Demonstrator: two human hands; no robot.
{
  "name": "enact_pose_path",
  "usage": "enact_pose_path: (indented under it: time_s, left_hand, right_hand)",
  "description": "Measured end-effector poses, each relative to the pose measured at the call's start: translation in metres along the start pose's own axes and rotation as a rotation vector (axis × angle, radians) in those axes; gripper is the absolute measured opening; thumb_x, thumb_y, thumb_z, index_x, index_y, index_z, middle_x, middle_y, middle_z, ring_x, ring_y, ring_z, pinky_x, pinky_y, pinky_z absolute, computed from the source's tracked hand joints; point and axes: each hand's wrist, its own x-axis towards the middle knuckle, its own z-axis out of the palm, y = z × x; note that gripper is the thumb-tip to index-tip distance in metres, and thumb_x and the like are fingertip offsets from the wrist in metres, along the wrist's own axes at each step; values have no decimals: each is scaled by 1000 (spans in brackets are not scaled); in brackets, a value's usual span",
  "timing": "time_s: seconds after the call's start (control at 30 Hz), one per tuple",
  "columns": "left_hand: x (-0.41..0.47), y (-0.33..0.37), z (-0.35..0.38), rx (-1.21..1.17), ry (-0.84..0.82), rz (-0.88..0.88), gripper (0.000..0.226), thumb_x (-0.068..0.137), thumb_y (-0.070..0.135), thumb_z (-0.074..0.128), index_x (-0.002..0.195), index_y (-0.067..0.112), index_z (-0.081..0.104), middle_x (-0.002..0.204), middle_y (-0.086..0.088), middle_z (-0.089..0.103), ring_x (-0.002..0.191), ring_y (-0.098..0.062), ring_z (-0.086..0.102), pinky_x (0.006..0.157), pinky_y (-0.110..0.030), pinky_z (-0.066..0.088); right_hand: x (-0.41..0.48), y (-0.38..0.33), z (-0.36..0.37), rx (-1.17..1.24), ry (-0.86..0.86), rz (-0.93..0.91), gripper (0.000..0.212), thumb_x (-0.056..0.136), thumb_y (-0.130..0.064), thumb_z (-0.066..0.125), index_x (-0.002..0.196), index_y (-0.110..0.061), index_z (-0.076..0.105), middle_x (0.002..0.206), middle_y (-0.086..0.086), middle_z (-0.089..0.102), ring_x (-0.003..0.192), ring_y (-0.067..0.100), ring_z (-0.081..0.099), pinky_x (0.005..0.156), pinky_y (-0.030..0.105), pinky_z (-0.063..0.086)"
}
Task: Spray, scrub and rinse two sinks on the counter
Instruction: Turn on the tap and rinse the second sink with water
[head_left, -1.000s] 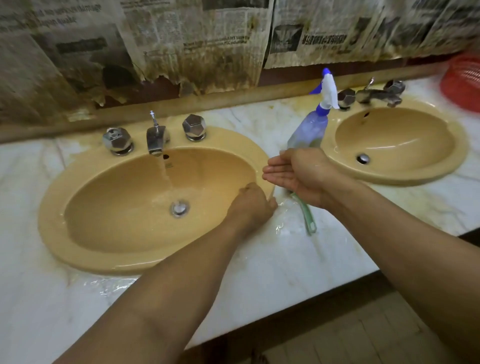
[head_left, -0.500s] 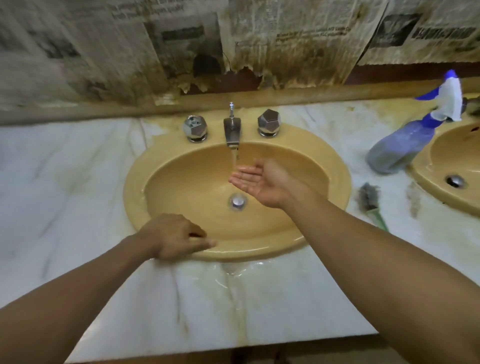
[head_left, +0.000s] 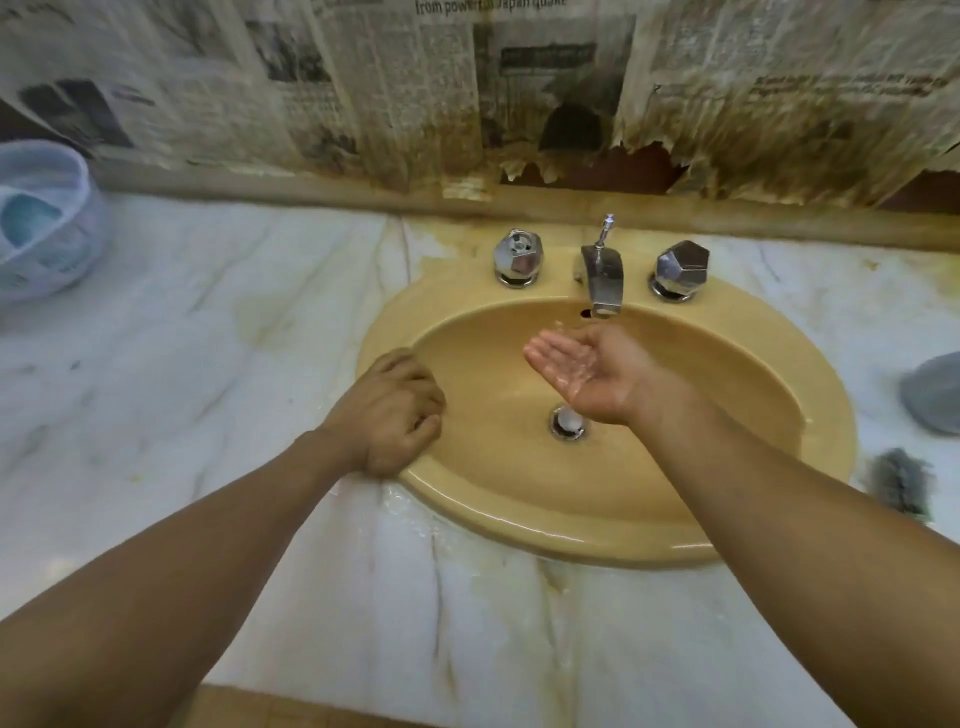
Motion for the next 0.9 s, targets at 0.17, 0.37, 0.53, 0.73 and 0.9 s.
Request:
enact_pose_path:
  time_s: [0.17, 0.37, 0.53, 0.73, 0.9]
  left_hand:
    - [8, -16, -10, 2, -38, -72, 73, 85, 31, 40, 158, 32, 34, 168, 10, 23, 158, -10, 1, 128, -46, 0]
    - [5, -15, -1, -36, 24, -144, 83, 90, 19, 38, 165, 32, 5, 170, 20, -5, 158, -18, -14, 128, -41, -4]
    - [-13, 6, 16, -218, 194, -394, 90, 82, 28, 38, 165, 15, 6, 173, -1, 3, 158, -12, 1, 125, -25, -12]
    - [-26, 11, 26, -254, 254, -374, 83, 88, 32, 32, 165, 13, 9, 173, -3, 7, 159, -17, 4, 127, -32, -8]
    - [-11, -4, 16, -193, 149, -387, 83, 89, 33, 31, 165, 19, 0, 173, 4, -4, 159, -12, -4, 129, -43, 3]
  right_hand:
    - [-6, 30, 68, -195, -164, 109, 34, 105, -7, 36, 115, 18, 57, 117, 34, 64, 116, 46, 63, 92, 50, 59]
    - [-22, 46, 72, -756, -76, -45, 31, 105, -12, 41, 105, 8, 64, 106, 27, 66, 101, 41, 71, 83, 42, 62]
    - [-22, 23, 8, -461, 87, -88, 41, 110, -22, 38, 116, 12, 60, 112, 30, 67, 104, 41, 69, 86, 40, 60]
    - [-2, -3, -45, 269, 125, -127, 43, 111, -23, 32, 122, 9, 59, 117, 28, 67, 104, 41, 67, 96, 43, 57]
    - [13, 4, -26, 344, 113, -131, 37, 109, -17, 38, 120, 9, 63, 107, 27, 72, 100, 39, 71, 79, 44, 61]
